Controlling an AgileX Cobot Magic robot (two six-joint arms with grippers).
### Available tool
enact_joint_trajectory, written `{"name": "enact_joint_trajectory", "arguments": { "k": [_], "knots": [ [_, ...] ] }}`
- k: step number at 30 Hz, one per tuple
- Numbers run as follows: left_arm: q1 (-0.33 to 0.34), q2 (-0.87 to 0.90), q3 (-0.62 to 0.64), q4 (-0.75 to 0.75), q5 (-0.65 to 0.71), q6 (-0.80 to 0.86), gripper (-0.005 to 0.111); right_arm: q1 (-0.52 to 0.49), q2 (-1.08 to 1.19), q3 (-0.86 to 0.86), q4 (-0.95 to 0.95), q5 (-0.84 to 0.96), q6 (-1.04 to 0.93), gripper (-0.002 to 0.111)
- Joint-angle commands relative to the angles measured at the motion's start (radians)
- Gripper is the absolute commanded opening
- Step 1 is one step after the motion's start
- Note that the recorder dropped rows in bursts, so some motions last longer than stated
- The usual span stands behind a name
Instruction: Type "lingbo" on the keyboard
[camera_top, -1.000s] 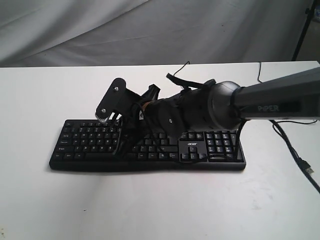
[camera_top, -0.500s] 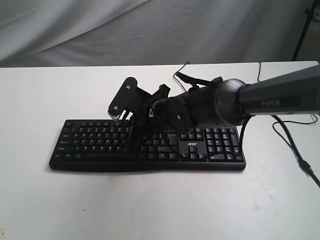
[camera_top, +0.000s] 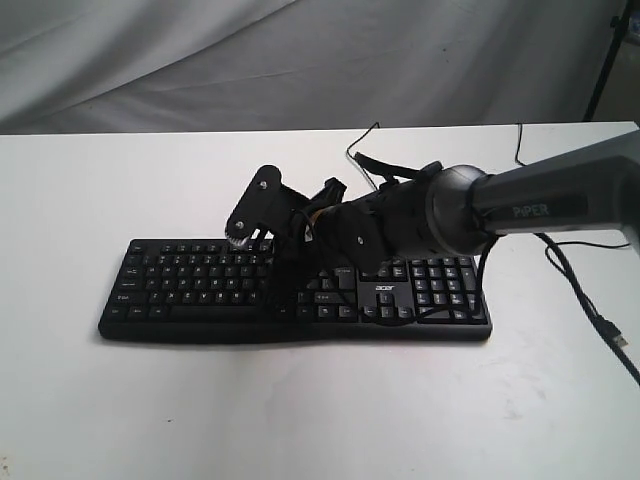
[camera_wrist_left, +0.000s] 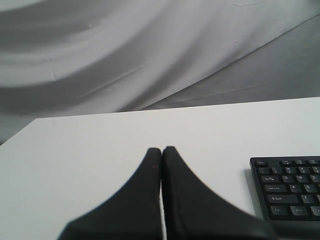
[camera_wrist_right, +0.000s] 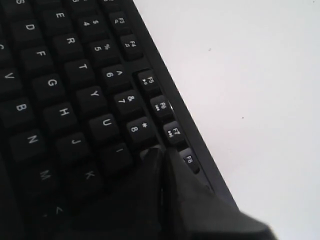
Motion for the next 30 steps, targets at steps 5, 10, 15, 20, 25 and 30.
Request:
{"name": "enact_joint_trajectory", "arguments": {
  "k": [5,10,15,20,25,30],
  "knots": [
    [-0.004,0.003,0.005,-0.001,-0.004,-0.003,0.001,-0.007,-0.003,0.011,-0.011,0.005,-0.012,0.0],
    [-0.004,0.003,0.005,-0.001,-0.004,-0.003,0.001,-0.003,-0.003,0.011,-0.011,0.007,-0.012,0.0],
    [-0.004,0.003,0.005,-0.001,-0.004,-0.003,0.001,-0.003,-0.003,0.011,-0.011,0.007,-0.012,0.0],
    [-0.004,0.003,0.005,-0.001,-0.004,-0.003,0.001,0.012,-0.003,0.011,-0.012,0.009,-0.012,0.0],
    [-0.004,0.003,0.005,-0.001,-0.004,-0.003,0.001,0.014,-0.003,0.011,-0.015,0.011,-0.012,0.0],
    [-0.004,0.003,0.005,-0.001,-0.004,-0.003,0.001,0.014,-0.003,0.011,-0.015,0.011,-0.012,0.0]
  ]
}}
